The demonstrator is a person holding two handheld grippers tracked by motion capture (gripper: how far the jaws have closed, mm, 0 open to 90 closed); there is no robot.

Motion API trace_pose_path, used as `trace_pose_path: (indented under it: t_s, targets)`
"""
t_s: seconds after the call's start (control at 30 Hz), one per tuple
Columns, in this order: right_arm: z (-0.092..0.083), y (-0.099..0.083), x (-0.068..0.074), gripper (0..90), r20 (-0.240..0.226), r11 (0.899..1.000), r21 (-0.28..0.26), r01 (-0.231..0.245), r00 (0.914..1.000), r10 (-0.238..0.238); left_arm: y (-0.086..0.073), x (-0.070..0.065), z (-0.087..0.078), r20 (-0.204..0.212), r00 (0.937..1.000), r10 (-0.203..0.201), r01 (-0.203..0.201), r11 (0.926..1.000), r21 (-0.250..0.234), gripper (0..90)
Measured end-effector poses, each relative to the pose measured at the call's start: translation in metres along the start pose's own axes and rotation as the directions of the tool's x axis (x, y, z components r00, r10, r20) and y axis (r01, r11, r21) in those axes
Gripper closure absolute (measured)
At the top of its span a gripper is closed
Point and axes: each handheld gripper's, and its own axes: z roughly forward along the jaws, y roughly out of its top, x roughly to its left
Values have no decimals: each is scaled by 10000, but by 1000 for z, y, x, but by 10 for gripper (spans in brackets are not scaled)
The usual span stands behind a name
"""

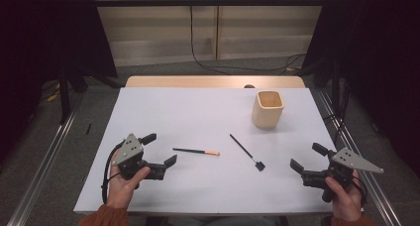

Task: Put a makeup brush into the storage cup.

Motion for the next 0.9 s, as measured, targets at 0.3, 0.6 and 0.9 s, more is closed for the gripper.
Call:
trace_pose_path:
  t_s: [0.3, 0.6, 0.9]
  targets:
    - [0, 0, 0, 0, 4, 10000, -6, 0, 10000, 0, 13, -1, 16, 188, 9998, -7, 7, 10000, 8, 13]
    - [0, 0, -1, 0, -46, 9999, 23, -145, 9999, 146, 10, 12, 42, 400, 9987, -302, 277, 9977, 615, 26]
    - [0, 0, 0, 0, -99, 10000, 26, -91, 9999, 91, 26, 14, 56, 497, 9985, 230, -274, 9956, 900, 29]
